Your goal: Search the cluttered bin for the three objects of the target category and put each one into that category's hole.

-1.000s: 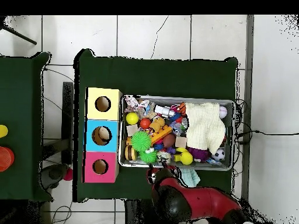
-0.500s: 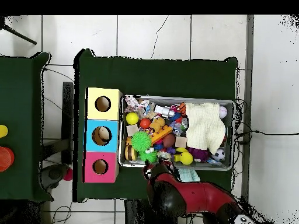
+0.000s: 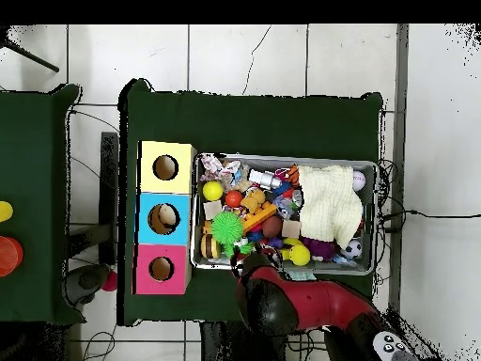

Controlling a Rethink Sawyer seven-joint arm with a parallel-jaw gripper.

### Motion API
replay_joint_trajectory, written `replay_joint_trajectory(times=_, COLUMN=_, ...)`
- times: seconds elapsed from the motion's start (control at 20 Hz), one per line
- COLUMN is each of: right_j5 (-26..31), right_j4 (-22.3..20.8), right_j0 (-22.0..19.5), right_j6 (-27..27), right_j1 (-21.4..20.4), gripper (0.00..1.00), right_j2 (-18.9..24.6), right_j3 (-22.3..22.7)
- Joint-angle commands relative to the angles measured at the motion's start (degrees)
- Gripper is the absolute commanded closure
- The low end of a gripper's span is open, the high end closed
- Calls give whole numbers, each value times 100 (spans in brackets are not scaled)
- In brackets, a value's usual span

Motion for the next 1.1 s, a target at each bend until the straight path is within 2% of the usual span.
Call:
replay_joint_trajectory(times=0.05, right_j5=304, right_j4=254, right_j0=-128, right_j6=663, right_j1=170, gripper=0, right_j2=107, right_j3=-798)
replay_joint_trajectory(times=0.4, right_j5=626, right_j4=317, right_j0=-355, right_j6=450, right_j1=200, gripper=0, right_j2=391, right_j3=-928)
replay_joint_trajectory(times=0.7, right_j5=1239, right_j4=607, right_j0=-467, right_j6=270, right_j1=-121, gripper=0, right_j2=642, right_j3=-969)
replay_joint_trajectory(times=1.1, right_j5=2093, right_j4=942, right_j0=-286, right_j6=190, right_j1=-441, gripper=0, right_j2=607, right_j3=-1223)
